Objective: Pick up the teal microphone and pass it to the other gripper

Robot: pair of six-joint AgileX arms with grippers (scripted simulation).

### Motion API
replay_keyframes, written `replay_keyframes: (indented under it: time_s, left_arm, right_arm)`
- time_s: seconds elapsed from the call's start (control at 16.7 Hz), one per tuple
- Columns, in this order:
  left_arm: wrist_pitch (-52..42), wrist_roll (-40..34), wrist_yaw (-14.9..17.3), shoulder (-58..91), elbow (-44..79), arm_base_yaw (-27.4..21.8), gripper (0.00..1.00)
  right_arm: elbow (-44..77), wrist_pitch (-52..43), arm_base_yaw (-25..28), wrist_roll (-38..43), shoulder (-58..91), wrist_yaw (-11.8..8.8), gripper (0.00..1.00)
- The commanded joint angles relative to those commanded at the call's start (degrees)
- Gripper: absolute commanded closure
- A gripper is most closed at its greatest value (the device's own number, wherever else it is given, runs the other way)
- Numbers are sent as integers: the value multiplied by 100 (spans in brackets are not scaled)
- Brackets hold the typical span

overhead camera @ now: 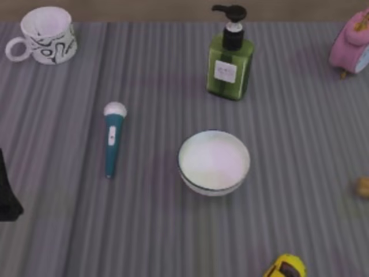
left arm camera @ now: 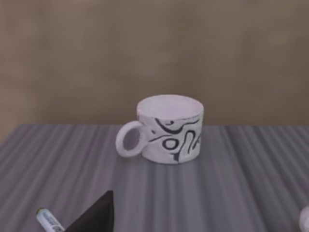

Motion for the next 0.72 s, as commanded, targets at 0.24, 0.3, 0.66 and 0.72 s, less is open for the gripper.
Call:
replay_keyframes:
  time_s: [0.24, 0.3, 0.66, 0.72]
  left_arm:
    - [-133, -33, 6, 176, 156, -57, 0]
    - [-264, -67, 7, 356, 311, -107, 0]
    - [-1621, -489, -53, 2681, 2099, -591, 0]
    - [-1892, -588, -67, 3238, 2502, -690, 0]
  right_arm:
    - [0, 0, 0, 0, 0, 0, 0]
    - [0, 0, 0, 0, 0, 0, 0]
    - [0, 0, 0, 0, 0, 0, 0]
    - [0, 0, 0, 0, 0, 0, 0]
